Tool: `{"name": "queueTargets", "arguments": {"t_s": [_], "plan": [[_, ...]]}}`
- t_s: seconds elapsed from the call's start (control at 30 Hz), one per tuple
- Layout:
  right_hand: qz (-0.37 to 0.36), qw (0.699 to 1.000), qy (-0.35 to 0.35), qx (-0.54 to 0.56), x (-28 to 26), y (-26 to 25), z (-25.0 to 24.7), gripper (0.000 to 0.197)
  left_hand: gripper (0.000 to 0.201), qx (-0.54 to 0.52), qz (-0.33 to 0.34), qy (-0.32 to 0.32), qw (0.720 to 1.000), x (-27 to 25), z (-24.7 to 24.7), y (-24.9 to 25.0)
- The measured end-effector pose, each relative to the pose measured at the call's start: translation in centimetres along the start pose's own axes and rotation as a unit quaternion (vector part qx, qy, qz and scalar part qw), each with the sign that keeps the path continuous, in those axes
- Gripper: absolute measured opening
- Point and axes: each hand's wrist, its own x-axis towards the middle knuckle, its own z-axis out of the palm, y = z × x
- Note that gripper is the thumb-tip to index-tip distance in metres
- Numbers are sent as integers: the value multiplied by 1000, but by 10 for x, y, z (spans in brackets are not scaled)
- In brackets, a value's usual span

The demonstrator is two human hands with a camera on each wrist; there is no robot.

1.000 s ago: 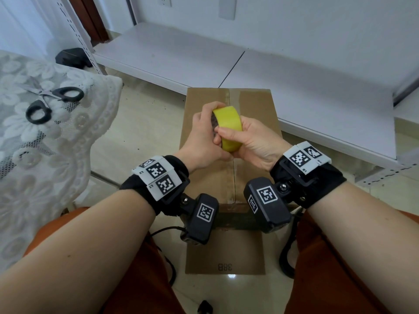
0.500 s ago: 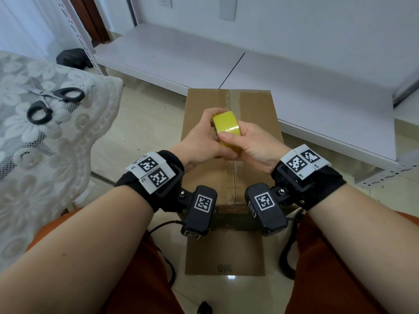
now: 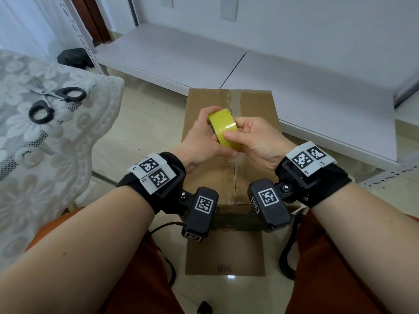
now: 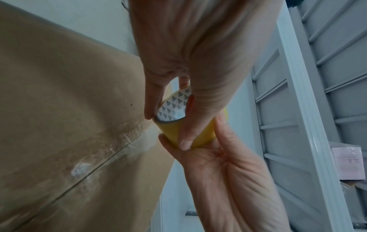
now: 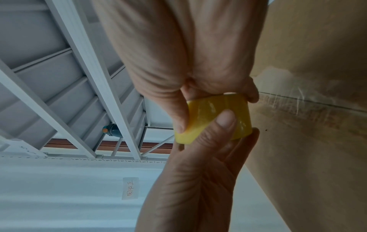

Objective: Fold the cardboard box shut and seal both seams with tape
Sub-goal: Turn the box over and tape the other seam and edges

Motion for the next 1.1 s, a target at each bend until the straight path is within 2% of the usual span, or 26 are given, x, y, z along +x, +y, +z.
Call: {"name": "queueTargets", "arguments": {"t_s": [0.13, 0.27, 0.47, 0.53, 0.63, 0.7, 0.87, 0.93, 1.1], "plan": [[6, 1000, -5, 10, -1, 3, 0, 20, 97, -1, -11, 12, 1000, -1, 0, -1], [5, 998, 54, -27, -1, 5, 4, 15, 95, 11, -12, 23, 1000, -3, 1, -1], [-8, 1000, -5, -13, -4, 1, 2, 24, 93, -39, -46, 17, 998, -3, -2, 1], [0, 1000, 17, -8, -4, 3, 3, 20, 92, -24, -45, 21, 999, -3, -3, 2], [25, 995, 75, -59, -3, 8, 8, 18, 93, 34, -24, 12, 999, -6, 3, 1], [32, 993, 86, -75, -1, 11, 10, 17, 94, 22, -37, 1, 999, -7, 6, -1], [21, 999, 7, -44, 2, 8, 4, 14, 93, -34, -67, -10, 997, -8, 2, 1], [20, 999, -4, -33, 1, 8, 2, 17, 92, -48, -77, -15, 996, -8, 0, 2], [23, 997, 70, -29, 1, 11, 5, 22, 94, -1, -47, -13, 999, -9, 6, 4]]}}
